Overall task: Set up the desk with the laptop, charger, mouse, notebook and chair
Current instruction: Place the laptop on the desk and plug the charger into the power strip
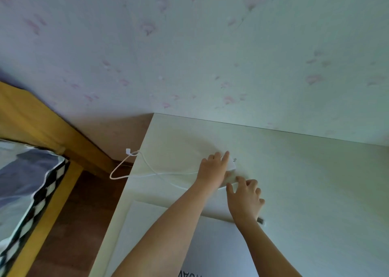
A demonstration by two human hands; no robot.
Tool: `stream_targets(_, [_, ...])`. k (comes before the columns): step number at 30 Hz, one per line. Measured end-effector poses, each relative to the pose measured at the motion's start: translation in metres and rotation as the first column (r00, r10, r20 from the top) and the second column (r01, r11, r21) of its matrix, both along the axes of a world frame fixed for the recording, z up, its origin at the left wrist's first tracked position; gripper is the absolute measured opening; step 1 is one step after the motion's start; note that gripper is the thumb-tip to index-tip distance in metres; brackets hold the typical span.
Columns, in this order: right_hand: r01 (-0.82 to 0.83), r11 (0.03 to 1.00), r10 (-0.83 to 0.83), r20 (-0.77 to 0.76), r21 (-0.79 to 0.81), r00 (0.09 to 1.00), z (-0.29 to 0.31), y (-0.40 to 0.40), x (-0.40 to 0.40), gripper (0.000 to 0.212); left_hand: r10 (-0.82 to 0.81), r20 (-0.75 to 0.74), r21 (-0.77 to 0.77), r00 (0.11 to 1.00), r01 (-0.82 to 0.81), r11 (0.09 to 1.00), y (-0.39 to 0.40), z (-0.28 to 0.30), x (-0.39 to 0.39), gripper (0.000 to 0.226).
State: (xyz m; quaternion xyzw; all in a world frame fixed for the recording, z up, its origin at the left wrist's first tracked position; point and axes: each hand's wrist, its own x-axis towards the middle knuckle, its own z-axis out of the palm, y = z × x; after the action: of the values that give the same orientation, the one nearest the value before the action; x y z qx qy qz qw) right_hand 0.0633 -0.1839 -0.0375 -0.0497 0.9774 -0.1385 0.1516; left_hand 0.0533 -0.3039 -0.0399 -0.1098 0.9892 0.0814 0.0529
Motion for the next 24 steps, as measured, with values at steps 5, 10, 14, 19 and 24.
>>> stream_targets(5, [-0.001,0.999,-0.001,-0.048,-0.039,0.999,-0.008,-0.007,-0.007,0.032,-0.033,-0.105,0.019,0.994,0.035,0.999,-0.006,-0.005,0.013,0.061])
stream_targets(10, [0.105,0.982,-0.112,-0.038,-0.157,0.993,-0.012,-0.016,-0.019,0.019,0.061,-0.268,0.093,0.962,-0.037,0.995,-0.026,0.007,0.045,0.063])
stream_targets(14, [0.141,0.95,-0.144,0.009,-0.28,0.989,-0.01,-0.029,-0.014,0.024,0.095,-0.377,0.066,0.921,-0.076,0.995,-0.047,0.018,0.073,0.062])
stream_targets(19, [0.15,0.889,-0.144,0.045,-0.433,0.988,0.0,-0.061,0.007,0.023,0.134,-0.441,0.053,0.887,-0.123,0.991,-0.084,0.037,0.115,0.064])
stream_targets(24, [0.002,0.774,-0.044,-0.052,-0.633,0.998,0.03,-0.119,0.057,0.021,0.24,-0.51,0.124,0.826,-0.206,0.971,-0.135,0.049,0.177,0.062])
